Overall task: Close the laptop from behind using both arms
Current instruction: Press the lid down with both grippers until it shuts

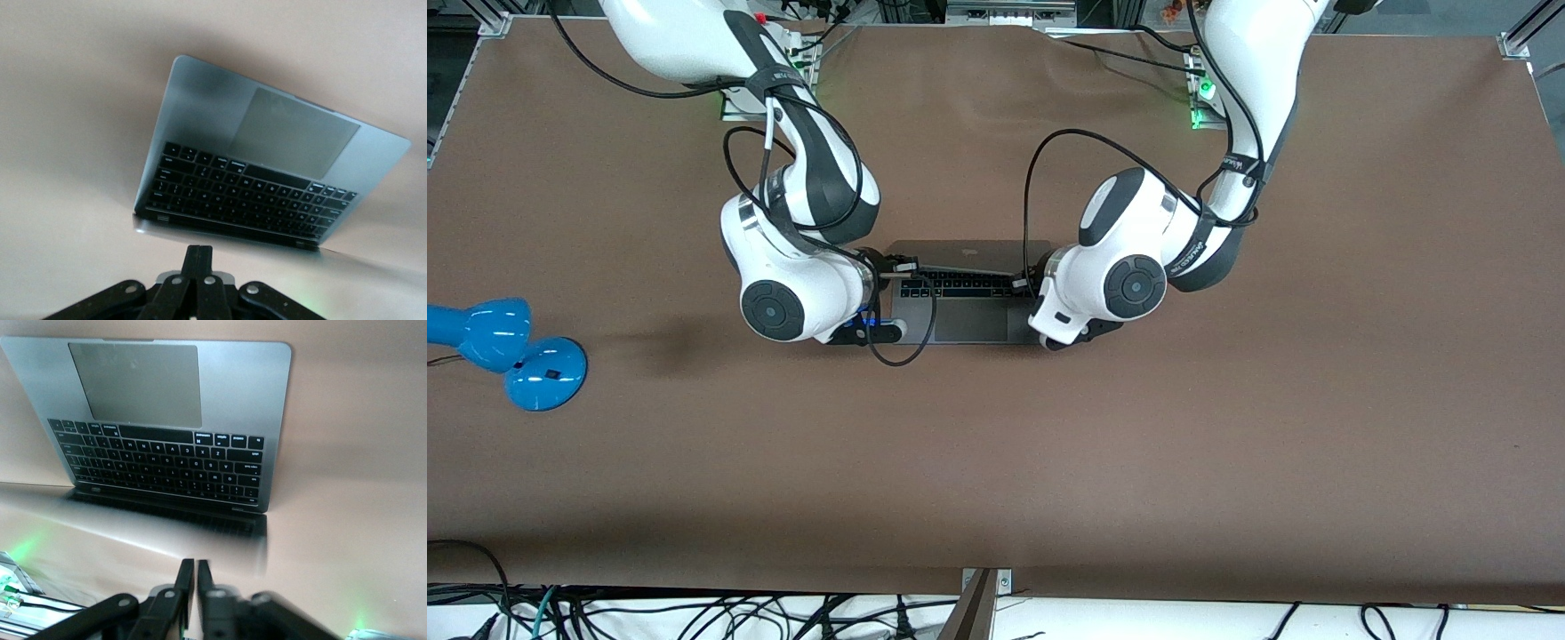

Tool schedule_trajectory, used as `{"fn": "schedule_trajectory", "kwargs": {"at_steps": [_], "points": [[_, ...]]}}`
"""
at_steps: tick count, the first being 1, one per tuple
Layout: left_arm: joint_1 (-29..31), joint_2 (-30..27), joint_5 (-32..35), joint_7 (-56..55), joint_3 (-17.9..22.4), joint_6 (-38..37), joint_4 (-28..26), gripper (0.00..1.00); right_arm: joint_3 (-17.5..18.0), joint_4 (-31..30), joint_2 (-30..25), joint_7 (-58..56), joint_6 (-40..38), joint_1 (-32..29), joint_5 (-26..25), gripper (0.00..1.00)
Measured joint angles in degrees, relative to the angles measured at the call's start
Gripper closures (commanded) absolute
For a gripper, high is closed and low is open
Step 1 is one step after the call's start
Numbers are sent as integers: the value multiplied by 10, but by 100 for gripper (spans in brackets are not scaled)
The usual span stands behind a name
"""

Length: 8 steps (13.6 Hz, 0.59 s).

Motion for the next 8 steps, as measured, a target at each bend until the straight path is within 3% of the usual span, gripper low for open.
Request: {"fn": "schedule_trajectory", "kwargs": {"at_steps": [4,8], "points": [[-3,42,0,9,0,16,-11,100,1,0,3,0,-5,-1,0,93],[-4,45,0,9,0,23,-11,100,-4,0,31,-20,29,-5,-2,93]]}}
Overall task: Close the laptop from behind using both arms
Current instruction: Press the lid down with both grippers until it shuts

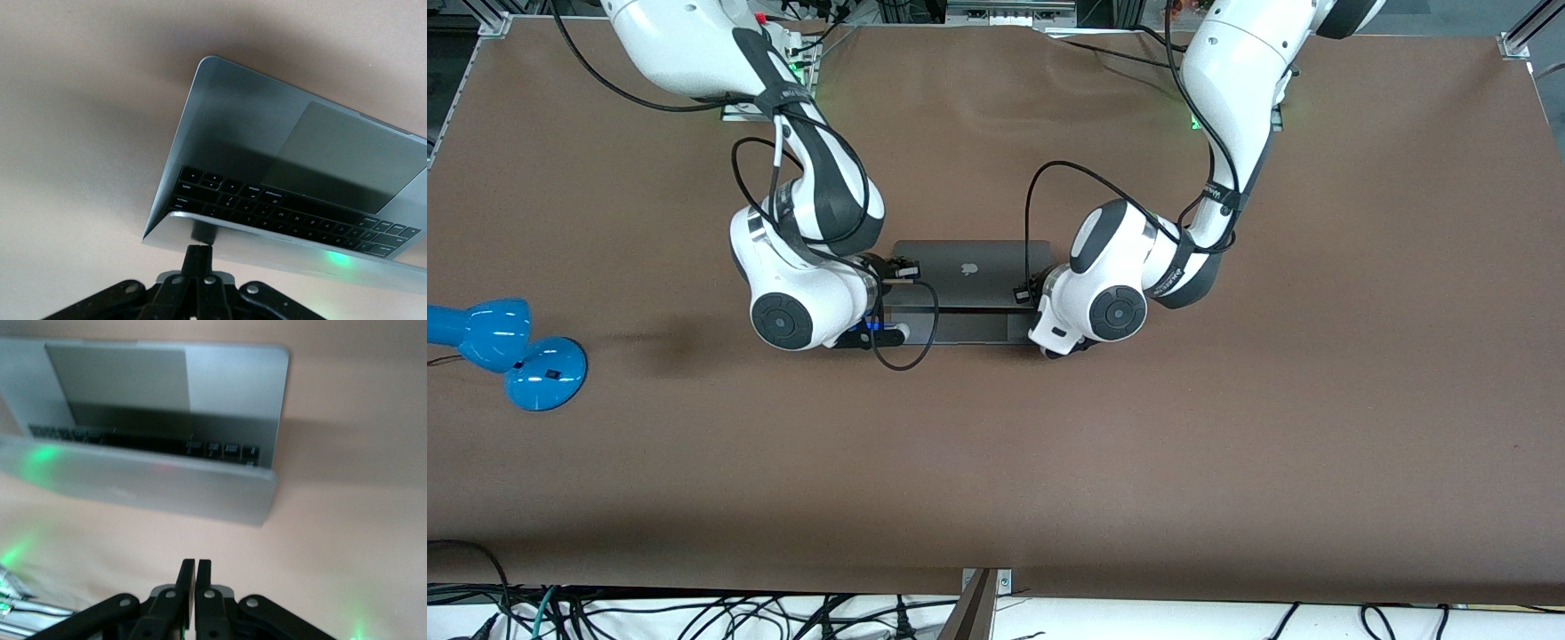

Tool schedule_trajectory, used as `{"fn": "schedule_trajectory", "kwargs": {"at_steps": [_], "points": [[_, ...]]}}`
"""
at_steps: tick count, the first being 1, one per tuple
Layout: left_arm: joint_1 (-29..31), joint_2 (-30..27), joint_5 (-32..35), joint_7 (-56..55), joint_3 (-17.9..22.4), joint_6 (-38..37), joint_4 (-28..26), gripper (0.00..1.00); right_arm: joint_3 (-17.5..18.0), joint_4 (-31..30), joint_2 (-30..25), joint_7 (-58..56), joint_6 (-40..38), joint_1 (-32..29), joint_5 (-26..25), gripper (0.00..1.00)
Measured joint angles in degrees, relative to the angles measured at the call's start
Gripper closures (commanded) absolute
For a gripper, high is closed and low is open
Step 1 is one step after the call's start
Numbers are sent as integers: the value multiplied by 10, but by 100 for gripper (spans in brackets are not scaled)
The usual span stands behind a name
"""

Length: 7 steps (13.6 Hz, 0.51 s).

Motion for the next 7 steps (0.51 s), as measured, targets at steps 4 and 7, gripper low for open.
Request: {"fn": "schedule_trajectory", "kwargs": {"at_steps": [4,7], "points": [[0,5,0,0,0,14,0,100,-4,2,21,-26,28,-13,0,93],[0,7,0,0,0,18,0,100,-4,12,22,-26,36,-12,0,93]]}}
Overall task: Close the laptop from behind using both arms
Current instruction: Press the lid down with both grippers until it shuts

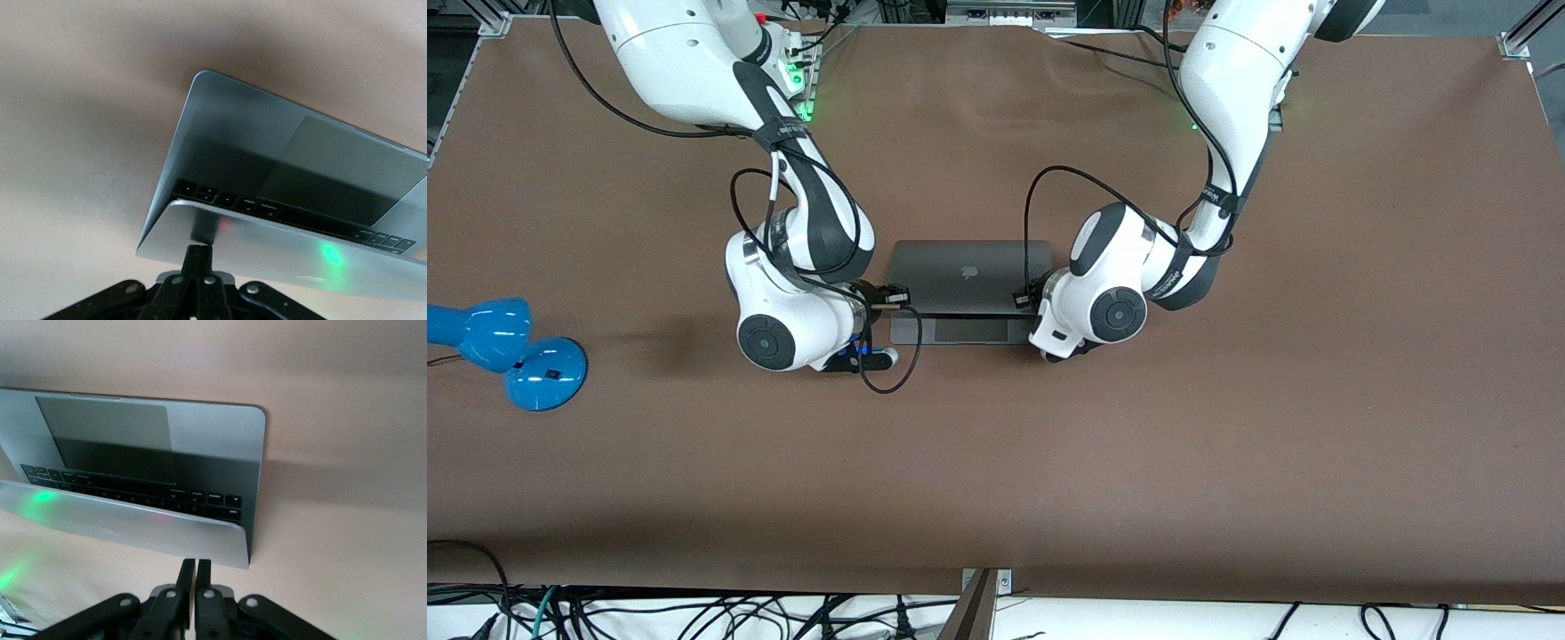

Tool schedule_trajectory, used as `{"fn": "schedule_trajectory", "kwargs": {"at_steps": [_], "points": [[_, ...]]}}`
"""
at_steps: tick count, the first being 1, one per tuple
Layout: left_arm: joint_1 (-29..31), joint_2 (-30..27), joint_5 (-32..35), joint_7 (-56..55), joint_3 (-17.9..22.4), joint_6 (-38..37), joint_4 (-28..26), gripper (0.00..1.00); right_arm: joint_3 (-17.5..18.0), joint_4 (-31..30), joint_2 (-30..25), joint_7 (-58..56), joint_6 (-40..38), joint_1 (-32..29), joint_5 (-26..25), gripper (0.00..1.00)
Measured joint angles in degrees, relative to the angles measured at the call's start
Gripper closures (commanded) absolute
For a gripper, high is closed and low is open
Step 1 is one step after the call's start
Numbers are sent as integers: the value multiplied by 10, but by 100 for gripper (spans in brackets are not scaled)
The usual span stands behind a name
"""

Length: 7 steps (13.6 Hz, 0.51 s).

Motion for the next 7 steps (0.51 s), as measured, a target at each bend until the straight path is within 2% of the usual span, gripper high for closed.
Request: {"fn": "schedule_trajectory", "kwargs": {"at_steps": [7], "points": [[0,6,0,0,0,12,0,100,0,8,25,-1,37,0,-1,94]]}}
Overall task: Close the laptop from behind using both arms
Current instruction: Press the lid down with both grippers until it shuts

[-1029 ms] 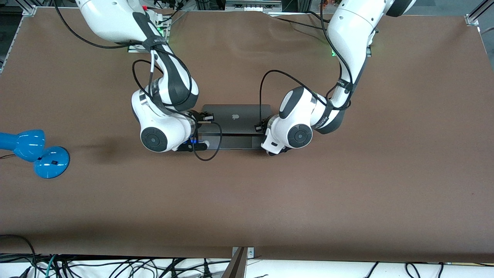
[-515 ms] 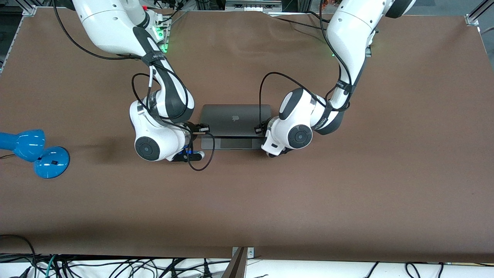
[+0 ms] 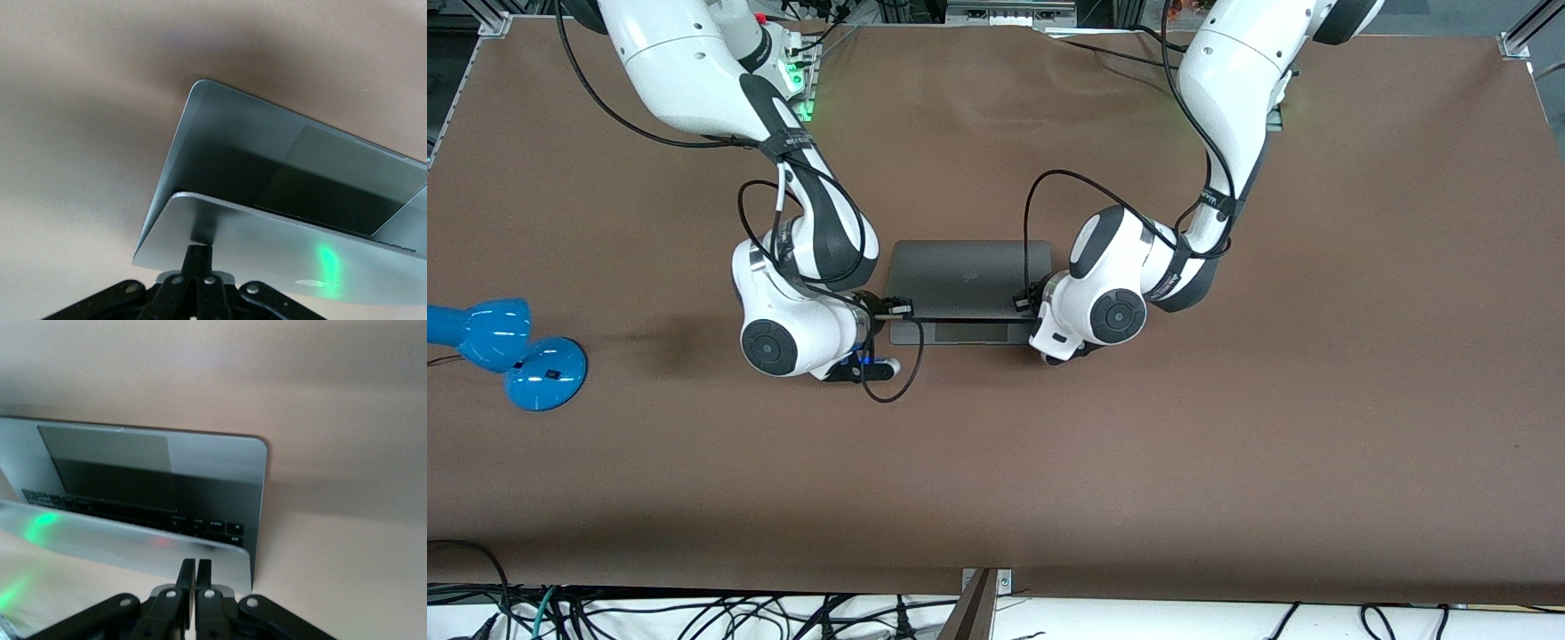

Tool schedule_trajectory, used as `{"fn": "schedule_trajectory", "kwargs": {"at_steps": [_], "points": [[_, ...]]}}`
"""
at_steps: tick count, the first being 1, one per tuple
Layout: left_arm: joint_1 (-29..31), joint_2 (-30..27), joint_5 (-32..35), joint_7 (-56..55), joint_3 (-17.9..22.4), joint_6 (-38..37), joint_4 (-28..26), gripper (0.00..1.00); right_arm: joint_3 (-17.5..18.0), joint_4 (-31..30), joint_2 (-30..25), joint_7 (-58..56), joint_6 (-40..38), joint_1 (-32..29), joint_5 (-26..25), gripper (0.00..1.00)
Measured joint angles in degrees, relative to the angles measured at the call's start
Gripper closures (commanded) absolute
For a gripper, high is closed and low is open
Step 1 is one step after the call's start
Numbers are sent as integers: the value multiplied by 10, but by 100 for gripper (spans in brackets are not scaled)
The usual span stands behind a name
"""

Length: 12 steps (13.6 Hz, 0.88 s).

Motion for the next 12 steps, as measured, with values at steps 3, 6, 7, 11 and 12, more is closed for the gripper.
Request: {"fn": "schedule_trajectory", "kwargs": {"at_steps": [3,6,7,11,12], "points": [[0,1,0,0,0,5,0,100,0,2,9,-8,11,0,-5,96],[0,6,0,0,0,15,0,100,0,2,13,-9,22,0,-7,96],[0,9,0,0,0,19,0,100,0,2,14,-9,28,0,-9,96],[0,21,0,0,0,37,0,98,0,2,23,-14,43,0,-10,98],[0,23,0,0,0,41,0,98,0,2,24,-19,46,0,-10,98]]}}
